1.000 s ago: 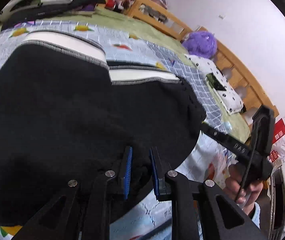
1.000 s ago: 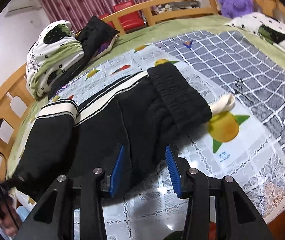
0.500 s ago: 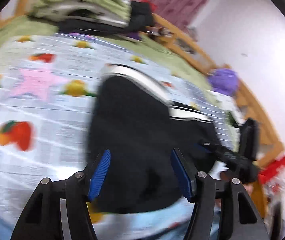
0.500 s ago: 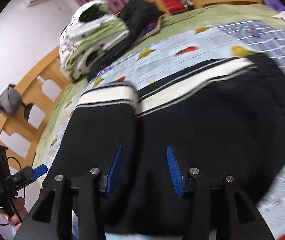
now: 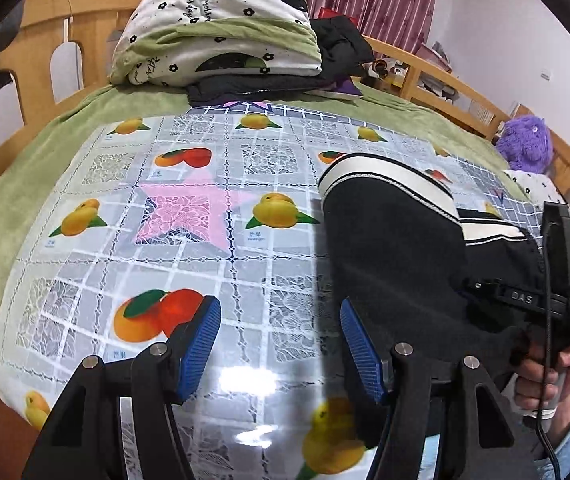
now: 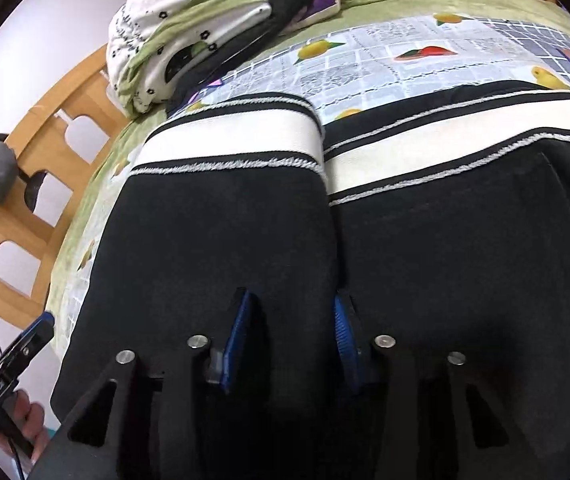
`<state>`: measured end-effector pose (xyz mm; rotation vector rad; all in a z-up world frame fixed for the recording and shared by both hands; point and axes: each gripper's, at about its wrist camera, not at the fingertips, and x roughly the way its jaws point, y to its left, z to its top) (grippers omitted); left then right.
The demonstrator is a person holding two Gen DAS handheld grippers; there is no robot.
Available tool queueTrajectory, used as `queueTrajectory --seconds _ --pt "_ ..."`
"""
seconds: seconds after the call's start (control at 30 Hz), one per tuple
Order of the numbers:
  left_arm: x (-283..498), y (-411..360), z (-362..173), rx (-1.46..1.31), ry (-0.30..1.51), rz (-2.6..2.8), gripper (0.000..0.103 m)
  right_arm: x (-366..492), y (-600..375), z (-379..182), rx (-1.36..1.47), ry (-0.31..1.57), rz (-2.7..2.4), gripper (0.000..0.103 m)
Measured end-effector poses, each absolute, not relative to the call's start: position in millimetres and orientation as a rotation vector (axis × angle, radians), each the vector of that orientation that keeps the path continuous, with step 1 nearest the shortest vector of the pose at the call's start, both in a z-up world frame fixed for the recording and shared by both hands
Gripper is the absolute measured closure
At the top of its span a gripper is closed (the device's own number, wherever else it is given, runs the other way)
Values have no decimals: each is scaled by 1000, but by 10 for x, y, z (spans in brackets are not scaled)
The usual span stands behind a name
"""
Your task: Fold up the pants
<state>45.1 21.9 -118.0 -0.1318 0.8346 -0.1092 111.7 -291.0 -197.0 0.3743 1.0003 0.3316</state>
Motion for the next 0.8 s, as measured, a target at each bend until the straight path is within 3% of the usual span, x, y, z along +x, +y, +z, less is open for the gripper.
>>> queueTrajectory --seconds 0.3,0.57,0.6,0.7,0.8 --pt "597 103 -1151 -57 829 -118 43 1166 -2894 -1959 349 1026 392 58" --pt "792 49 -1060 -124 819 -159 43 1237 -2755 -1931 225 1061 418 52" --pt "788 53 -1066 -138 819 -163 43 1224 -2759 -1938 225 1053 414 56" --pt "787 77 -1124 -199 841 -183 43 1179 -2780 -1923 199 1021 398 93" --pt "794 81 -1151 -257 840 -191 43 1123 -2968 -1805 304 960 425 94"
